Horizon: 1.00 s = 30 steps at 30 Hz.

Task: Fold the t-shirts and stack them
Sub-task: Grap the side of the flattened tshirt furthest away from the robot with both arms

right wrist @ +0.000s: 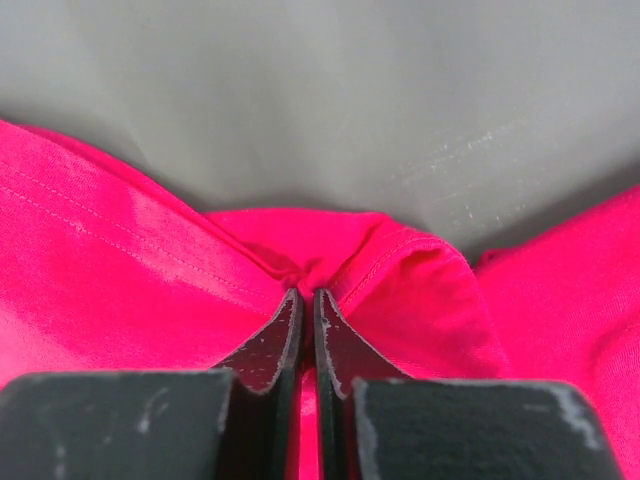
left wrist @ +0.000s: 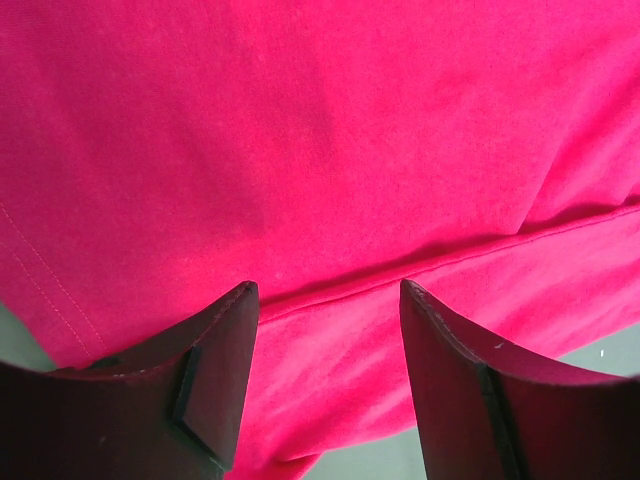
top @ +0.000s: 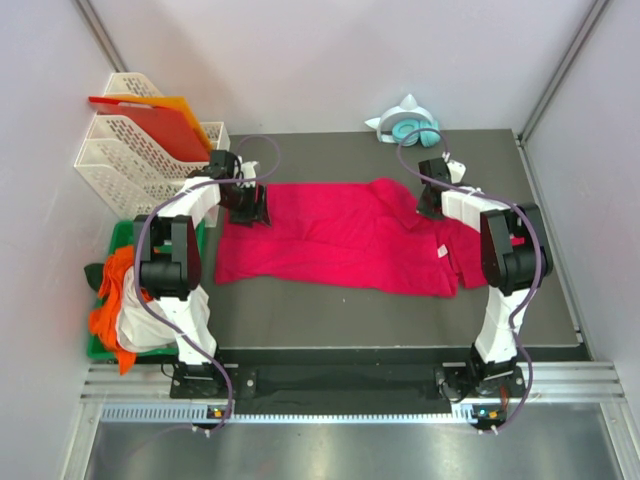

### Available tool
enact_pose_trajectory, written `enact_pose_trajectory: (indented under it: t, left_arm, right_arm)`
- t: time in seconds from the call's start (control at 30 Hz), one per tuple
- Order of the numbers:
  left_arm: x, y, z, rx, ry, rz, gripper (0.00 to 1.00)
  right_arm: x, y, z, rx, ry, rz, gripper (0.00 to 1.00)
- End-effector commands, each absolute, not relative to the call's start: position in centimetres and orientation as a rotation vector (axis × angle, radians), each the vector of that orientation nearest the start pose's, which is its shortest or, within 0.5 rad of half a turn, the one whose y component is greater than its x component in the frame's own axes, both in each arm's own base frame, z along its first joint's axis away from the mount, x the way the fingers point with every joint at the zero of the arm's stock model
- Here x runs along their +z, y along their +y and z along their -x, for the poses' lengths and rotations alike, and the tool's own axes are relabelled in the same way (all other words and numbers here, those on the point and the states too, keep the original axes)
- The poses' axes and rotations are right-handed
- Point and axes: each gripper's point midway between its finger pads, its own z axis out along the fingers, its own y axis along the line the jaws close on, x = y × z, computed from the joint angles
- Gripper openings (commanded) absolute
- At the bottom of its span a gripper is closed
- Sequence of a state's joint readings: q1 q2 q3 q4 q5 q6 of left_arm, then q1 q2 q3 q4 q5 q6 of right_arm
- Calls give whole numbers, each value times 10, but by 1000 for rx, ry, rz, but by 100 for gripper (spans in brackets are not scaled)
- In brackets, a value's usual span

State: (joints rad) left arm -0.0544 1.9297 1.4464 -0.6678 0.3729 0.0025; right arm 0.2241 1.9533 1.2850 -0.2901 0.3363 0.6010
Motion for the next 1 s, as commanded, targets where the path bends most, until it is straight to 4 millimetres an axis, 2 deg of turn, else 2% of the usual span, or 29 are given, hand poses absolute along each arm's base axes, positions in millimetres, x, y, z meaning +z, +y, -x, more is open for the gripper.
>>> enact_pose_trajectory:
  t: [0.0, 0.23, 0.37, 0.47, 0.7, 0.97]
  left_arm:
    - [69, -88, -424, -510, 2649, -153, 63]
    - [78, -67, -446, -343, 2601, -60, 63]
    - [84, -68, -454, -347, 2581, -62, 63]
    - [83, -70, -453, -359, 2587, -58, 63]
    - [81, -71, -448, -366, 2594, -71, 63]
    - [78, -71, -445, -371, 2602, -78, 63]
  right_arm:
    - [49, 70, -468, -45, 2335, -580, 0]
    - [92, 81, -481, -124, 2252, -461, 0]
    - [118, 83, -487, -192, 2196, -410, 0]
    - [128, 87, -489, -213, 2183, -382, 0]
    - [119, 87, -486, -214, 2207, -379, 2]
    - [102, 91, -485, -207, 2248, -378, 12]
